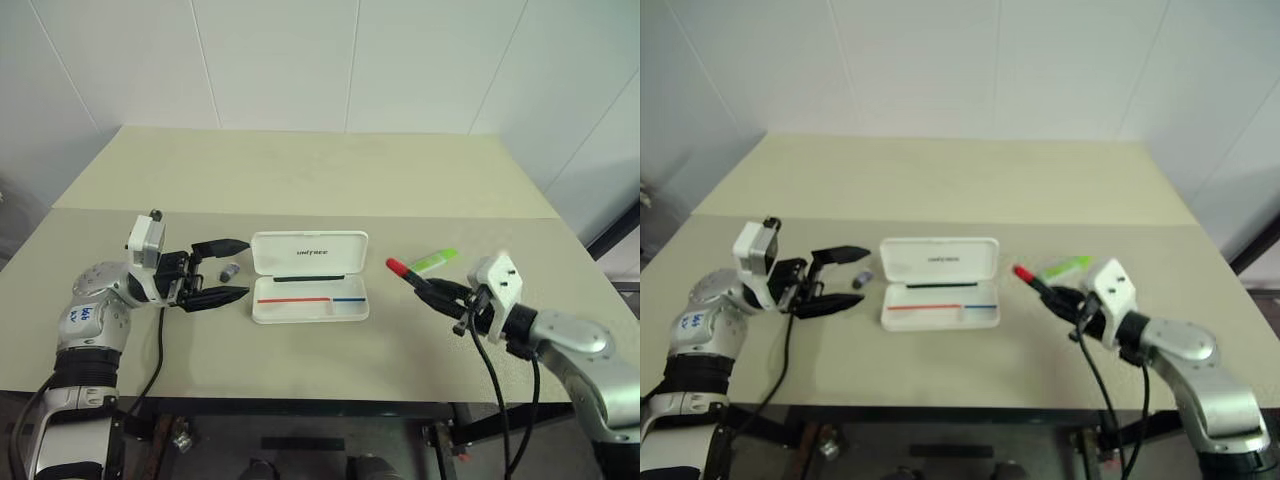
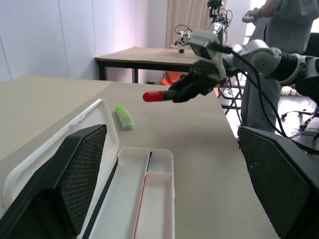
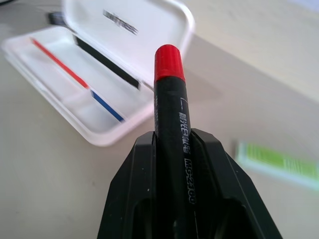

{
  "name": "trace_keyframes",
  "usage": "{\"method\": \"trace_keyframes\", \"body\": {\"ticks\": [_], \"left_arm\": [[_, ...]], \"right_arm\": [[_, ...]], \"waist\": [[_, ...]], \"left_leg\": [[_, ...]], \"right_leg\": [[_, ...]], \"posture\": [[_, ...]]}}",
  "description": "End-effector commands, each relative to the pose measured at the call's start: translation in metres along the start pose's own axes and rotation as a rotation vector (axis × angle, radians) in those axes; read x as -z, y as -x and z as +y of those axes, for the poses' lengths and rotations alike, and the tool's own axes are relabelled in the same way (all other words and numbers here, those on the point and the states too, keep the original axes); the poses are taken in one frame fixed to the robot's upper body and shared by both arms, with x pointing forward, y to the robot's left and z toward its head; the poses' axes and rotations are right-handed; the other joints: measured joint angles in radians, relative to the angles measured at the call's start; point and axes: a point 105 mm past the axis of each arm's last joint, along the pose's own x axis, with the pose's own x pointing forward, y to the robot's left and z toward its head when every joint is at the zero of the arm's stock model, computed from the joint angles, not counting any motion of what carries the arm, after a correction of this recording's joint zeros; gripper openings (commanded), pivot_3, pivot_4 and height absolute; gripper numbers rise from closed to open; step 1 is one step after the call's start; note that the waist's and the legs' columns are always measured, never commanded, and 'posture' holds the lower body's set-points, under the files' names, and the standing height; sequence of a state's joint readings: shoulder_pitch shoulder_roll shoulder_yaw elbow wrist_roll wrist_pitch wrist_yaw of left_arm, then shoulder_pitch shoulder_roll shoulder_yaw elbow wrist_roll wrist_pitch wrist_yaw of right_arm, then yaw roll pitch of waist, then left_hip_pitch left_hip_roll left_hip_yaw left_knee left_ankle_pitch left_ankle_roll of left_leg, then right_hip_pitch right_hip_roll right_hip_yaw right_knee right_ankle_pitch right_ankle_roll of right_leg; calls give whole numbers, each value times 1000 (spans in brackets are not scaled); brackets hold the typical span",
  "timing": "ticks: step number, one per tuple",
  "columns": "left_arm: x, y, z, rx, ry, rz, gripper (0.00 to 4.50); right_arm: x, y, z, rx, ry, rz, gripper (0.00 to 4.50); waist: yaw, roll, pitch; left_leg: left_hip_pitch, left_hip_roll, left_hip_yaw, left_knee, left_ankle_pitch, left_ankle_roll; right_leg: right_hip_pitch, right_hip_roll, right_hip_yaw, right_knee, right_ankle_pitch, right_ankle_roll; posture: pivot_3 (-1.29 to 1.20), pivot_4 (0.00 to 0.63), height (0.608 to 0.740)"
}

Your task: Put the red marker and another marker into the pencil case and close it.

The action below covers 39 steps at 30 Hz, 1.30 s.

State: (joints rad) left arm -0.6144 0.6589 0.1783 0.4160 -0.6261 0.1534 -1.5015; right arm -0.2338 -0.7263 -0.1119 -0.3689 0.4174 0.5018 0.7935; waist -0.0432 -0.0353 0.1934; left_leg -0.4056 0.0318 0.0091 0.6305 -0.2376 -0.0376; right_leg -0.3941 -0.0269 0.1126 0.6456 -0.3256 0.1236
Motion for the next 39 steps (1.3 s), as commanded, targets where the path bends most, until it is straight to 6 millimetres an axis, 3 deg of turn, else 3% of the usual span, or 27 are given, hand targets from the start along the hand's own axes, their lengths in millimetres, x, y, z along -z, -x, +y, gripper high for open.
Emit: {"method": "trace_keyframes", "body": {"ticks": [1, 11, 16, 20, 28, 38, 39], "left_arm": [[-2, 12, -4, 44, -28, 37, 4500], [8, 30, 0, -1, -53, 131, 4500], [8, 29, -4, -1, -57, 128, 4500], [9, 32, -7, -12, -56, 131, 4500], [9, 33, -9, -22, -52, 128, 4500], [8, 28, -10, -14, -58, 125, 4500], [8, 28, -10, -14, -59, 125, 4500]], "right_arm": [[-18, -15, 11, -134, 124, -7, 614], [-27, -95, -2, -141, 465, 25, 614], [-28, -119, 6, -169, 588, 11, 614], [-36, -130, 19, -217, 644, -34, 614], [-52, -144, 40, -273, 715, -119, 614], [-48, -158, 46, -272, 736, -145, 614], [-46, -159, 44, -264, 742, -137, 964]], "waist": [[-6, 0, 0], [-16, 0, 0], [-14, 0, 0], [-18, 0, 0], [-22, 0, 0], [-39, 0, 0], [-40, 0, 0]], "left_leg": [[0, 0, 0, 0, 0, 0], [-1, 0, 1, -1, 0, 0], [-7, 1, 1, -1, 0, 0], [-15, 1, 0, 4, 0, -1], [-14, 1, 0, 7, 1, -2], [-15, 1, -1, 7, 2, -2], [-15, 1, -1, 7, 2, -2]], "right_leg": [[0, 0, 0, 0, 0, 0], [-4, -1, 0, 1, -1, -1], [-10, -2, -1, 3, -1, -2], [-20, -3, 0, 10, -1, -1], [-20, -1, -1, 15, -1, -2], [-20, -2, -1, 15, -1, -2], [-20, -2, -1, 15, -1, -2]], "posture": [[0, 150, 740], [0, 150, 740], [0, 150, 740], [0, 150, 740], [0, 150, 740], [0, 150, 740], [0, 150, 740]]}}
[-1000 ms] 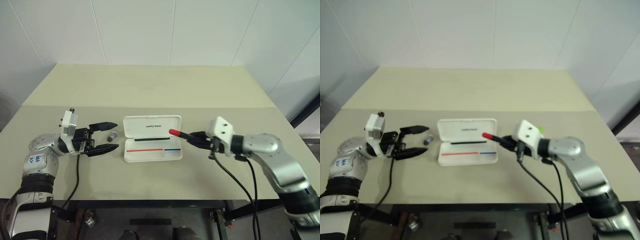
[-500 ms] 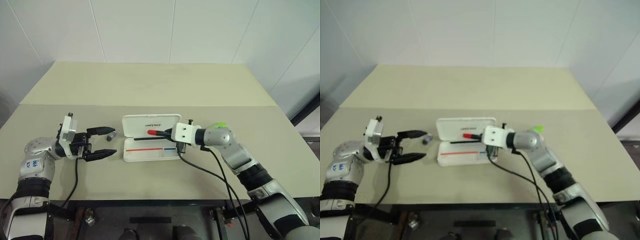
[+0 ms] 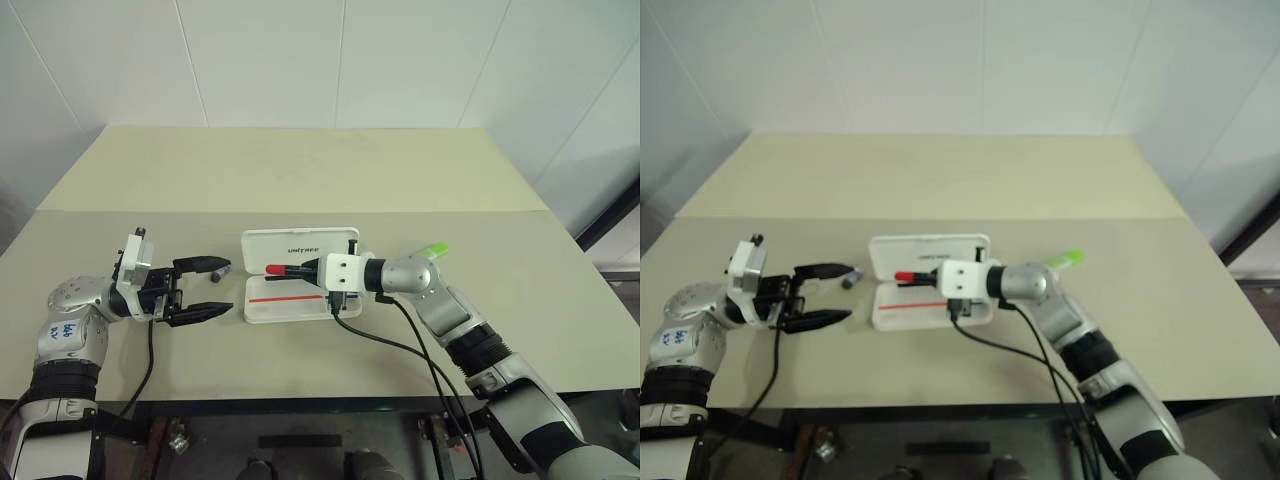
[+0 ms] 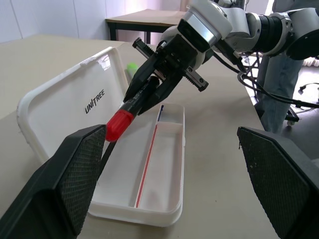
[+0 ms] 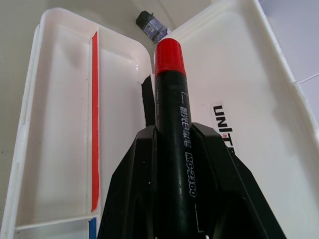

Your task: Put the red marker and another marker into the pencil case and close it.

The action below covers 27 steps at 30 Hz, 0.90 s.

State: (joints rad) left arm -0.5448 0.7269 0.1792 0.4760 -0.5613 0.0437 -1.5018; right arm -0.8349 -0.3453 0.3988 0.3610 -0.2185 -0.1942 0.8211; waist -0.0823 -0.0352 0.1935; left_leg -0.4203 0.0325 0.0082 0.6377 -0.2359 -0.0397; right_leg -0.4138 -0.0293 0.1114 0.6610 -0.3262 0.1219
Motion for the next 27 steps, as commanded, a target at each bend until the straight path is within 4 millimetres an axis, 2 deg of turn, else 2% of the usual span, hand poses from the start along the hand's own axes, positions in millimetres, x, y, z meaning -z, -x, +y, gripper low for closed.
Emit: {"method": "trace_keyframes", "body": {"ticks": [1, 4, 10, 17, 22, 24, 27], "left_arm": [[-12, 1, -7, 66, -48, -17, 4500], [-12, 1, -7, 66, -49, -18, 4500], [-12, 0, -8, 70, -48, -22, 4500], [-11, -4, -8, 79, -44, -30, 4500], [-10, -7, -8, 88, -42, -36, 4500], [-10, -8, -8, 90, -41, -37, 4500], [-9, -10, -7, 93, -39, -38, 4500]], "right_arm": [[-4, -1, -9, 34, 60, -7, 1397], [-2, -1, -9, 40, 54, -7, 2325], [-17, 3, -7, 29, 4, -87, 4478], [-48, 16, 1, -15, -130, -217, 4478], [-77, 53, 16, -113, -325, -341, 4478], [-75, 70, 18, -125, -364, -326, 4478], [-51, 93, 20, -131, -362, -199, 4478]], "waist": [[-1, 0, 0], [-4, 0, 0], [-4, 0, 0], [-2, 0, 0], [4, 0, 0], [6, 0, 0], [9, 0, 0]], "left_leg": [[0, 0, 0, 0, 0, 0], [0, 0, 0, 0, 0, 0], [0, 1, -1, 0, 0, 0], [0, 2, -5, 0, 0, 0], [0, 2, -11, 0, 0, 0], [0, 2, -12, 0, 0, 0], [0, 0, -13, 0, 0, 1]], "right_leg": [[0, 0, 0, 0, 0, 0], [0, 1, 0, 0, 0, 0], [0, 1, 0, 1, 0, 0], [0, 0, 0, 0, 0, 0], [1, 0, -1, 0, 0, 0], [2, -1, -3, -1, 0, 0], [3, -3, -3, -2, 0, 0]], "posture": [[0, 150, 740], [0, 150, 740], [0, 150, 740], [0, 150, 740], [0, 150, 740], [0, 150, 740], [0, 150, 740]]}}
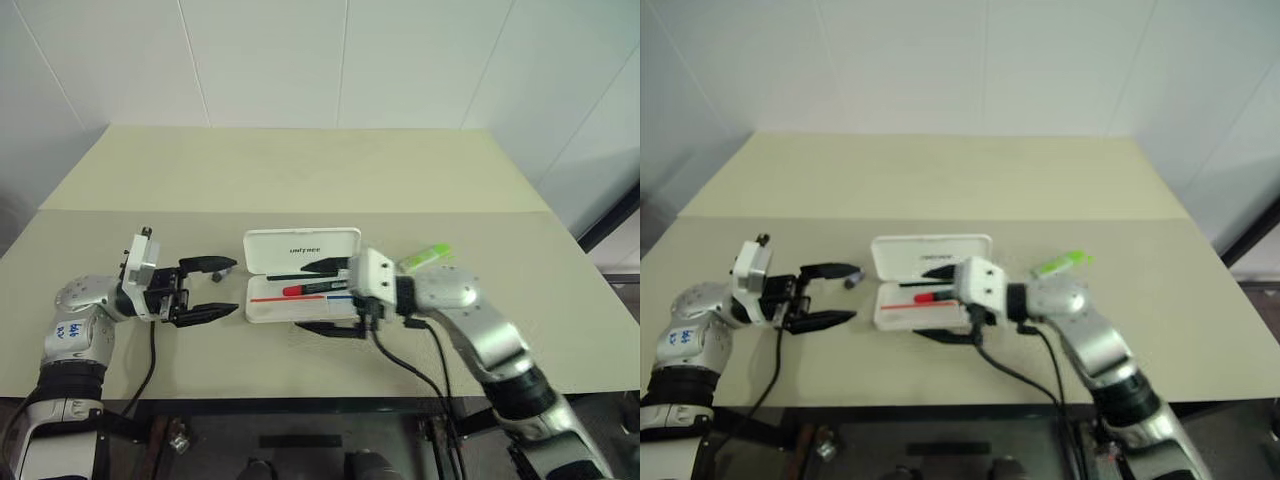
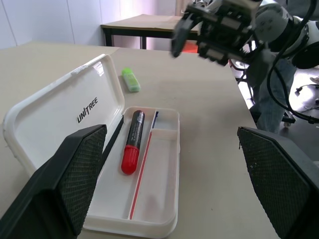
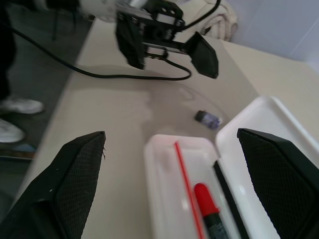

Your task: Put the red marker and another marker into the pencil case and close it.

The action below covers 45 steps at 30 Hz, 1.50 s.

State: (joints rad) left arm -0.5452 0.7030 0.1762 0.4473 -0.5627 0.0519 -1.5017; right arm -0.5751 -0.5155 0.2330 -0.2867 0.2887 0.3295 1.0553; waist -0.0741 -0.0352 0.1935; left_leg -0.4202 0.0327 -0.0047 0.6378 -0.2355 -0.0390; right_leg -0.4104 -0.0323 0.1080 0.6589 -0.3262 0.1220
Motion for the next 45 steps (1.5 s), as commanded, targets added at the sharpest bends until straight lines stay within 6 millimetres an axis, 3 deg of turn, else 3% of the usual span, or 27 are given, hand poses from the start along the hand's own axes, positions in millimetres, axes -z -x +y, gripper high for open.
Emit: {"method": "trace_keyframes", "body": {"ticks": [1, 7, 16, 32, 41, 45], "left_arm": [[-7, -3, -4, 70, -31, -20, 4500], [-5, -9, -4, 85, -28, -33, 4500], [-3, -13, -2, 91, -32, -41, 4500], [-2, -14, -4, 83, -35, -43, 4500], [-2, -11, -6, 72, -36, -41, 4500], [-2, -10, -8, 67, -36, -41, 4500]], "right_arm": [[6, 34, -8, 40, 24, 103, 4478], [32, 78, -28, 140, 80, 307, 4478], [65, 122, -55, 228, 206, 551, 4478], [91, 144, -93, 328, 292, 683, 4478], [90, 153, -126, 574, 182, 632, 4478], [80, 160, -142, 793, 82, 550, 4478]], "waist": [[2, 0, 0], [1, 0, 0], [-3, 0, 0], [-7, 0, 0], [-9, 1, 0], [-9, 1, 0]], "left_leg": [[0, -1, 0, 0, 0, 1], [0, -2, 3, 0, 1, 1], [0, -2, 11, -1, 1, 1], [1, -2, 13, 0, 1, 1], [1, -2, 13, 0, 1, 1], [1, -1, 13, 0, 1, 1]], "right_leg": [[0, -1, 0, 0, 0, 0], [0, 3, 0, 0, 0, 0], [-1, 3, 2, -1, 0, 0], [-1, 4, 4, 0, 0, 0], [-2, 3, 4, 1, 0, 0], [-2, 3, 4, 1, 0, 0]], "posture": [[0, 150, 740], [0, 150, 740], [0, 150, 740], [0, 150, 740], [0, 150, 740], [0, 150, 740]]}}
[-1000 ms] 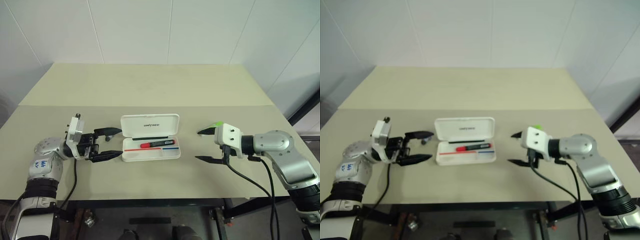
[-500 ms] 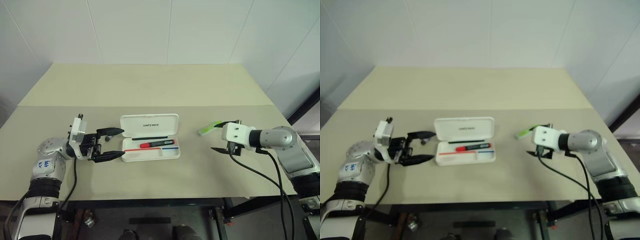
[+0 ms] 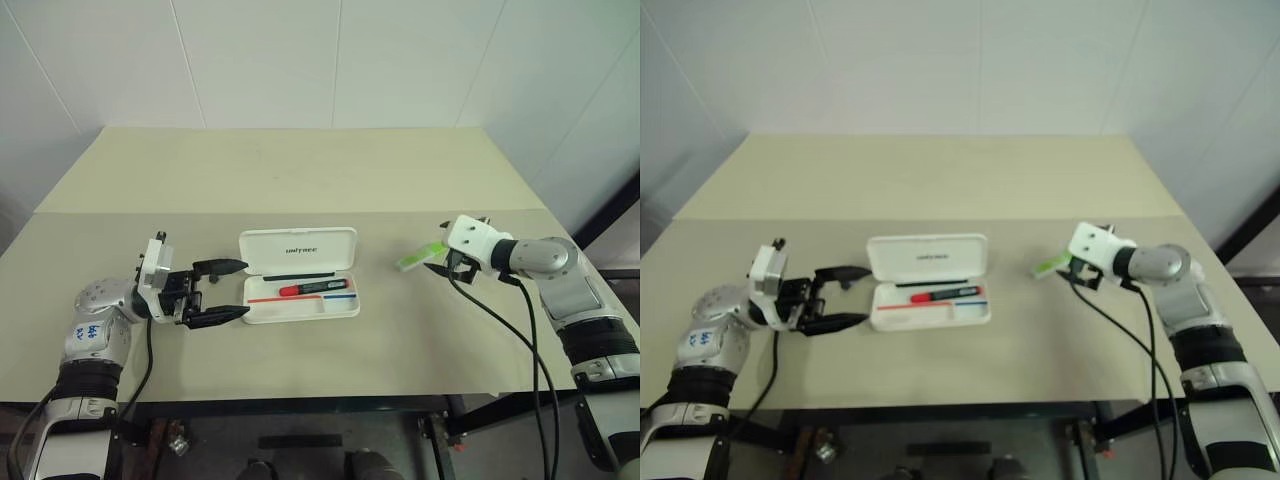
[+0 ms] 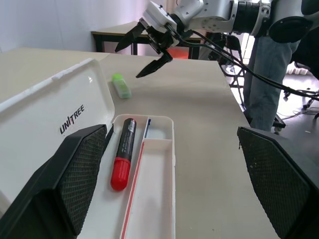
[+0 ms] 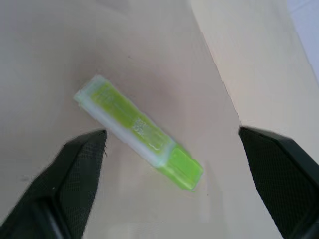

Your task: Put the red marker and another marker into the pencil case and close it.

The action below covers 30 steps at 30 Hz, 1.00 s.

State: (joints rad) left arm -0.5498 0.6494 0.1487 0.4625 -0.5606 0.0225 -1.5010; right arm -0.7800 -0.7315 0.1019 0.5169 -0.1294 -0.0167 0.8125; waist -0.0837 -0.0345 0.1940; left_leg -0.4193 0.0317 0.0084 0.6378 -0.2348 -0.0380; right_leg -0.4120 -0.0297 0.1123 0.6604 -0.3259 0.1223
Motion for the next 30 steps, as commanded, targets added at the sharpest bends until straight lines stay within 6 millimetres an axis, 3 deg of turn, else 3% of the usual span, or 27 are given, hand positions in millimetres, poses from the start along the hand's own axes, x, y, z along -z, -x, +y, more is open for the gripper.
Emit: {"method": "trace_keyframes", "body": {"ticks": [1, 8, 14, 21, 30], "left_arm": [[-11, 4, -6, 37, -44, -6, 4500], [-9, 3, -10, 36, -29, -8, 4500], [-12, 3, -8, 60, -23, -17, 4500], [-14, -4, -2, 85, -27, -19, 4500], [-15, -5, -3, 90, -32, -18, 4500]], "right_arm": [[-19, 11, -35, 221, -152, -61, 4478], [-23, 31, -41, 567, -502, -58, 4478], [-30, 35, -16, 722, -725, 23, 4478], [-34, 12, 21, 831, -1009, 128, 4478], [-15, -10, 23, 957, -1132, 235, 4478]], "waist": [[1, 0, 0], [4, 0, 0], [0, 0, 0], [0, 1, 0], [-4, 1, 0]], "left_leg": [[0, 0, 0, 0, 0, 0], [0, 2, -2, -1, 0, -1], [0, 1, -2, -1, 0, -1], [-1, 1, -2, -3, 1, -2], [-1, 0, -1, -8, 2, -2]], "right_leg": [[0, 0, 0, 0, 0, 0], [-1, 1, -1, 1, 0, 0], [-1, -1, 1, 1, 0, 0], [-2, 0, 0, 1, 0, -1], [-3, -2, 0, -2, 0, -1]], "posture": [[0, 150, 740], [0, 150, 740], [0, 150, 740], [0, 150, 740], [0, 150, 740]]}}
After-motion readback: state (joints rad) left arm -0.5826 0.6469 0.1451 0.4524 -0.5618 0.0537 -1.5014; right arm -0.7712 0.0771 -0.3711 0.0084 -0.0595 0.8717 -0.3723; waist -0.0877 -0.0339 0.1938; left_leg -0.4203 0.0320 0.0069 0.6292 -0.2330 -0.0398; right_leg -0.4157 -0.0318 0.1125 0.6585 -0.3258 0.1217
